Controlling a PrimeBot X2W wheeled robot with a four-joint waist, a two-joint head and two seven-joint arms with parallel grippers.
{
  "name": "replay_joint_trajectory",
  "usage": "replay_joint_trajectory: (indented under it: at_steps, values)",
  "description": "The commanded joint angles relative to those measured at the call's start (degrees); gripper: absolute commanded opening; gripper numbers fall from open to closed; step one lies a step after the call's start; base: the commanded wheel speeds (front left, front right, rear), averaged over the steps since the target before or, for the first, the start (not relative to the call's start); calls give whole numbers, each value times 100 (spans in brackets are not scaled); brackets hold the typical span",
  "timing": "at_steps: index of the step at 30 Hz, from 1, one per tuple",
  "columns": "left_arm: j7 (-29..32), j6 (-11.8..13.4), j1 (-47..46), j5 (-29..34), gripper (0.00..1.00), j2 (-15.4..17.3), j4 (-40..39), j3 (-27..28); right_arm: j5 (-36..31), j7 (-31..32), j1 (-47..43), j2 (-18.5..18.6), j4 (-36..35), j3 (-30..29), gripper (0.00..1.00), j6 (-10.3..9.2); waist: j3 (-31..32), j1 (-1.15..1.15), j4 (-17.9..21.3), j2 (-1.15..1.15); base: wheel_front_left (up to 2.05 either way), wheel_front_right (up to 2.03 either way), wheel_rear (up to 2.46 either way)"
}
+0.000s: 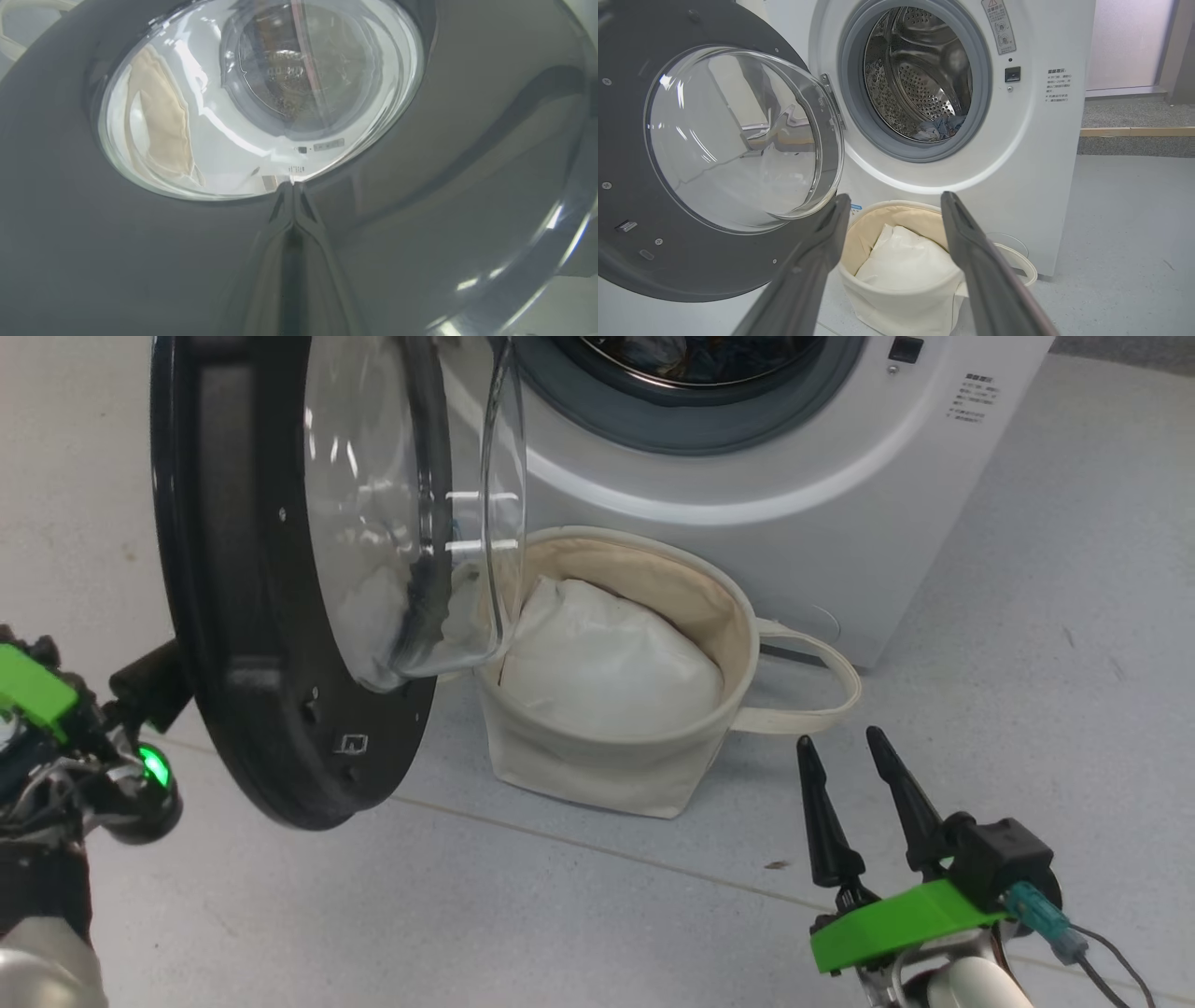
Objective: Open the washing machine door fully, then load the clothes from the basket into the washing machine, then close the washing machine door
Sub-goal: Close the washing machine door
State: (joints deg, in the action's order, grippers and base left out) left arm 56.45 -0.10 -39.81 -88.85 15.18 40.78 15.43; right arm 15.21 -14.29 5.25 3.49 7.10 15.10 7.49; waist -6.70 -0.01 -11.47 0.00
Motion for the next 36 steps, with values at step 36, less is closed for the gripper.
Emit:
replay_joint_trajectory:
  at_steps: [36]
  values:
    - [-663,222,624,49,0,-1194,-1786,-701,-14,-71,238,-61,-300,-505,100,0,-362,1,1763,0,0,0,0]
